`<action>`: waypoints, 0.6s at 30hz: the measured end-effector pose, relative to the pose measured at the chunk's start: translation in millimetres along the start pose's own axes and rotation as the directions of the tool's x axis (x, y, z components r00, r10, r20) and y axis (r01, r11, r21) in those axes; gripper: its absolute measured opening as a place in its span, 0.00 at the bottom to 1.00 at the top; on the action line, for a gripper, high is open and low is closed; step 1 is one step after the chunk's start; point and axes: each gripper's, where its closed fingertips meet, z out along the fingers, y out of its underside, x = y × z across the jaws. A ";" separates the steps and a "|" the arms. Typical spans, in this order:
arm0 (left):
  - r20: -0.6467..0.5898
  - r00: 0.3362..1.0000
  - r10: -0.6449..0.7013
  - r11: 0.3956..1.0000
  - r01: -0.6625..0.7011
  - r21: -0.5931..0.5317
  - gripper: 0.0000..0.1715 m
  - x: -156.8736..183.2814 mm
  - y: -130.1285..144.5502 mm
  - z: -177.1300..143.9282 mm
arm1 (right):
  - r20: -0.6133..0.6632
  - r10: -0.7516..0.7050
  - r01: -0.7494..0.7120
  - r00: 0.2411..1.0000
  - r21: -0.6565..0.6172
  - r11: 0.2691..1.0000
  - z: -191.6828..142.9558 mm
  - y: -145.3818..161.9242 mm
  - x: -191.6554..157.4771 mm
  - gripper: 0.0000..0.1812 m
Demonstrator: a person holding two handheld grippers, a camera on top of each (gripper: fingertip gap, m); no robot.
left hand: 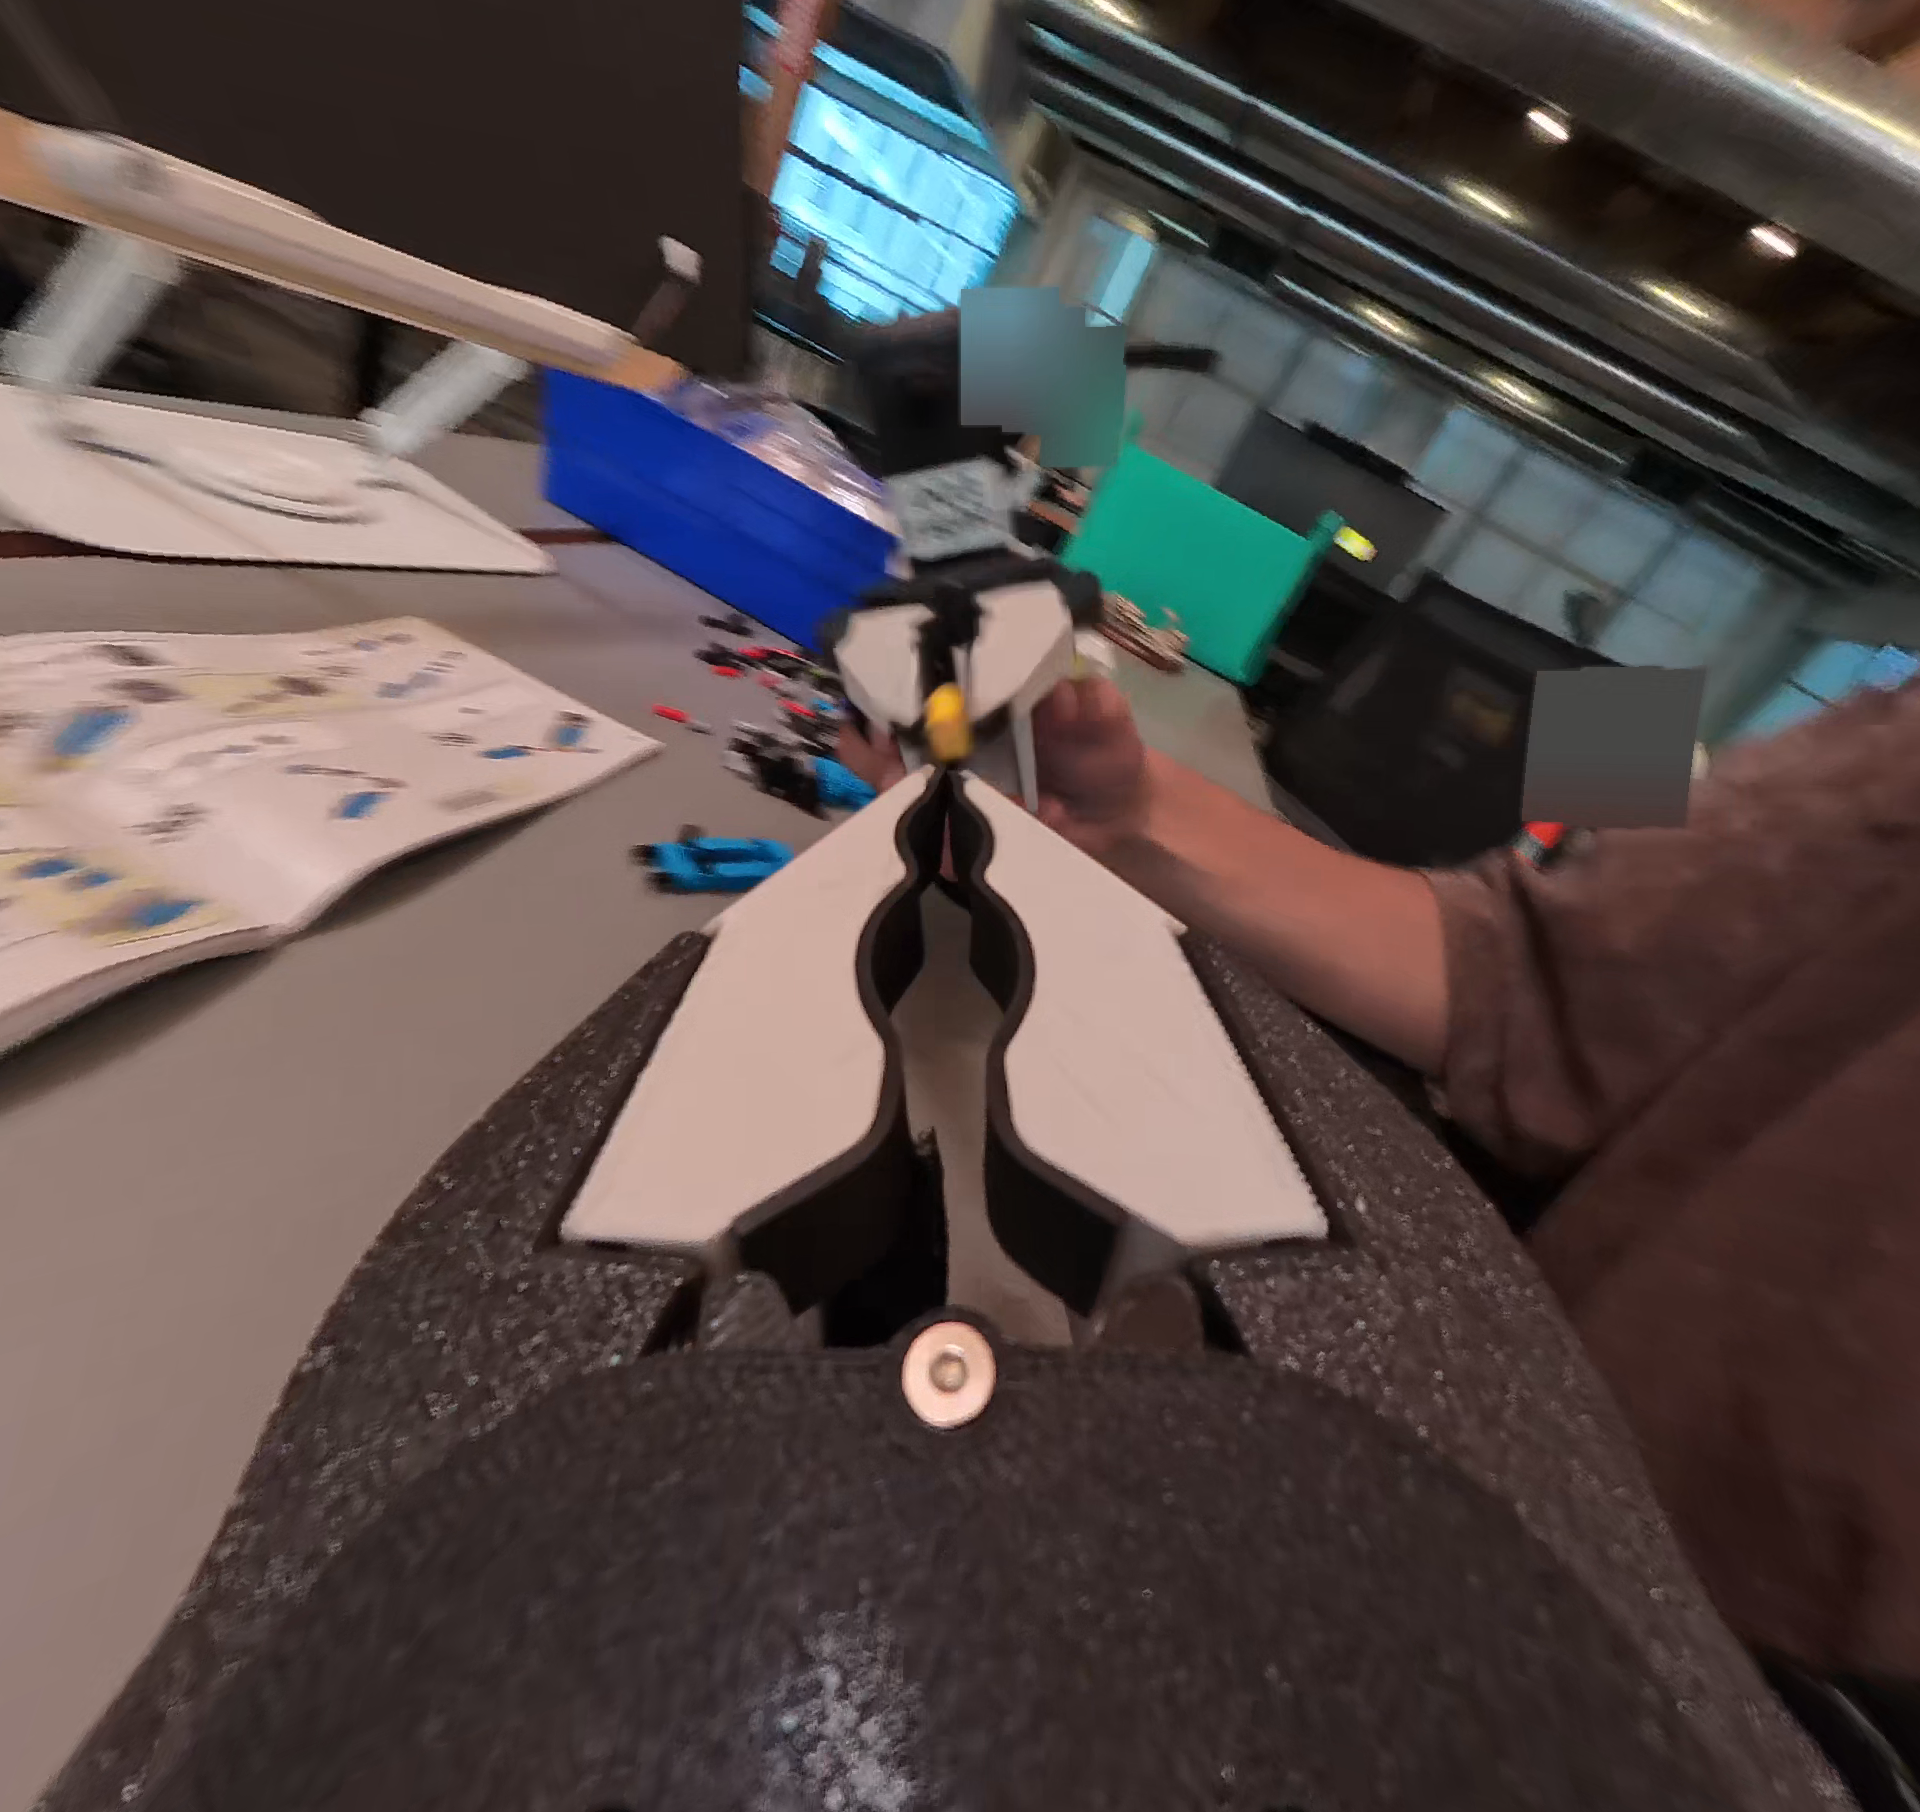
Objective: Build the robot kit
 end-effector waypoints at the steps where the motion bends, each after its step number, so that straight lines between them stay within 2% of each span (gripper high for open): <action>1: 0.043 0.999 -0.010 1.000 0.009 0.019 0.00 -9.2 -4.2 -4.2 | -0.096 -0.009 0.008 0.995 -0.010 1.000 -5.8 1.3 15.3 0.04; 3: 0.154 0.988 -0.033 0.999 0.031 0.010 0.00 -32.3 -4.5 -11.8 | -0.282 -0.043 0.015 0.959 -0.099 0.995 -19.7 13.1 45.1 0.04; 4: 0.199 0.980 -0.027 0.998 0.037 -0.046 0.03 -41.7 3.7 -14.3 | -0.355 -0.100 0.035 0.929 -0.184 0.982 -26.4 23.6 56.7 0.04; 6: 0.216 0.976 0.021 0.959 0.041 -0.279 0.08 -47.6 40.3 -19.1 | -0.407 -0.245 0.065 0.880 -0.406 0.911 -36.0 53.8 69.9 0.04; 8: 0.204 0.966 0.157 0.847 -0.026 -0.531 0.08 -51.1 82.1 -32.2 | -0.358 -0.307 0.092 0.882 -0.509 0.856 -31.0 73.2 67.2 0.04; 10: 0.199 0.933 0.299 0.763 -0.109 -0.637 0.08 -57.0 99.1 -42.0 | -0.258 -0.313 0.159 0.914 -0.483 0.861 -10.3 73.5 49.9 0.04; 12: 0.174 0.943 0.283 0.756 -0.108 -0.646 0.10 -49.7 102.2 -37.7 | -0.220 -0.388 0.234 0.895 -0.509 0.828 1.7 76.2 46.2 0.04; 13: 0.156 0.954 0.254 0.757 -0.096 -0.647 0.11 -44.4 104.0 -34.2 | -0.209 -0.457 0.281 0.865 -0.552 0.785 4.0 81.0 49.2 0.04; 16: 0.178 0.937 0.302 0.708 -0.095 -0.700 0.21 -50.3 114.2 -33.2 | -0.146 -0.683 0.421 0.716 -0.690 0.589 6.1 94.9 63.5 0.04; 18: 0.189 0.918 0.348 0.685 -0.111 -0.720 0.21 -53.7 117.5 -32.3 | -0.109 -0.740 0.429 0.664 -0.754 0.496 6.2 104.0 69.5 0.04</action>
